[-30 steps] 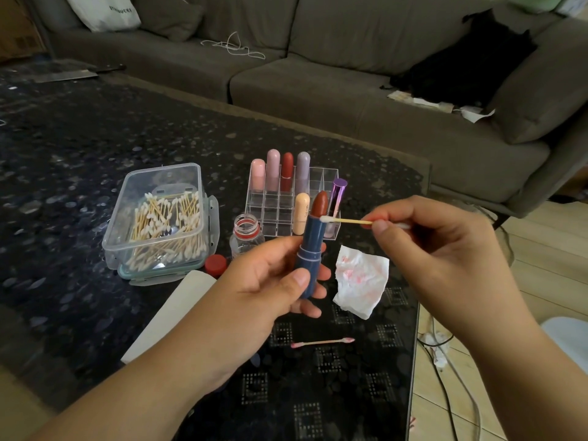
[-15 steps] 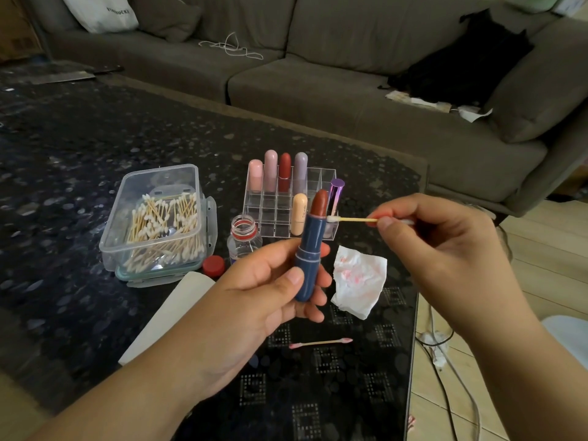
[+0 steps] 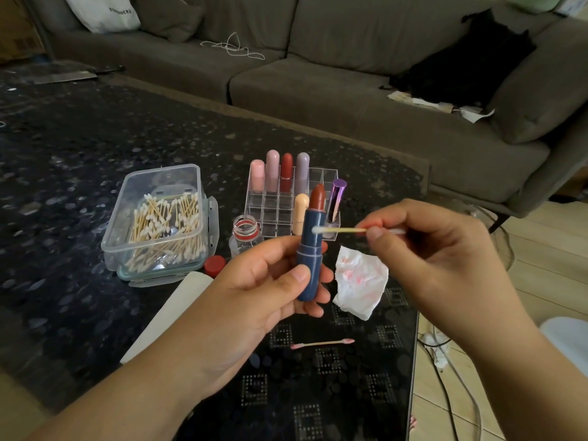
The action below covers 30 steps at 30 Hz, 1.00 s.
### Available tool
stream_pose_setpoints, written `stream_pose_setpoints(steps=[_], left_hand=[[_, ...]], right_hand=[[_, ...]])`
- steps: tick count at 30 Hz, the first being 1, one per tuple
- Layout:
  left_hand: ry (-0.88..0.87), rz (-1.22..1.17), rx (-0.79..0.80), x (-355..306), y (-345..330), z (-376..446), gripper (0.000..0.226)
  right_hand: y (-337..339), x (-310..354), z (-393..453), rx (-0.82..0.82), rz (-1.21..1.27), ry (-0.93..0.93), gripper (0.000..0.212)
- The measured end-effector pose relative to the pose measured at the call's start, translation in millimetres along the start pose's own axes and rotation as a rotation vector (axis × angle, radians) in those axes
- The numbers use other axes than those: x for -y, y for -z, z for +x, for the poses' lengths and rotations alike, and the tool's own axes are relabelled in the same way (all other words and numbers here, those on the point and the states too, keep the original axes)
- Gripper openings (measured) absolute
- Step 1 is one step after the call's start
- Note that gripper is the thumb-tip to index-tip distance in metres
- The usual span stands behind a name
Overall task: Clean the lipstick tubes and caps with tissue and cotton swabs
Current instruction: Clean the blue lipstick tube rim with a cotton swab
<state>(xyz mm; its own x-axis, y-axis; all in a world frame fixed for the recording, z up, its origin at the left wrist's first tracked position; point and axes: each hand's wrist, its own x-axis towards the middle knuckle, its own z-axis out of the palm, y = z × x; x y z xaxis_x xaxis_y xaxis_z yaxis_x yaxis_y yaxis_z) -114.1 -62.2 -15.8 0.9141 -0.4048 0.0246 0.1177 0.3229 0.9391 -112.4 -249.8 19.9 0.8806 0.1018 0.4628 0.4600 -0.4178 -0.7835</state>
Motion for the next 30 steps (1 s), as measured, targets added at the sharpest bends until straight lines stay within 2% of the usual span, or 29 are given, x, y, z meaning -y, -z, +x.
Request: stream_pose_setpoints(steps=[3,8,16,19,22,26,30], left_hand=[[-0.003,0.022,-0.012,0,0,0,0.033],[-0.006,0.031,-0.026,-1,-1,0,0.035],[-0.021,0.050,-0.072,-2,-3,0,0.033],[-0.034,0.066,-0.097,-2,-3,0,0.039],[-0.014,0.051,-0.109,-3,-6,1,0.047],[0.016,0.078,-0.098,-3,-9,0,0.029],[0.058,0.084,-0.107,-9,-11,-2,0.042]], right_hand=[[1,1,0,-0.045,0.016,0.000,0.011],[1,1,-1,0.031,-0.044,0.004,0.012],[-2,1,-1,-0.003,-0.035,-0.004,0.010],[-3,1,-2,0.052,-0.066,-0.005,0.010],[-1,1,-1,0.020,-0.029,-0.011,0.010],[-2,1,0,0.023,-0.060,-0.007,0.009],[-3,0,-2,0.047,-0.080,-0.013,0.009]])
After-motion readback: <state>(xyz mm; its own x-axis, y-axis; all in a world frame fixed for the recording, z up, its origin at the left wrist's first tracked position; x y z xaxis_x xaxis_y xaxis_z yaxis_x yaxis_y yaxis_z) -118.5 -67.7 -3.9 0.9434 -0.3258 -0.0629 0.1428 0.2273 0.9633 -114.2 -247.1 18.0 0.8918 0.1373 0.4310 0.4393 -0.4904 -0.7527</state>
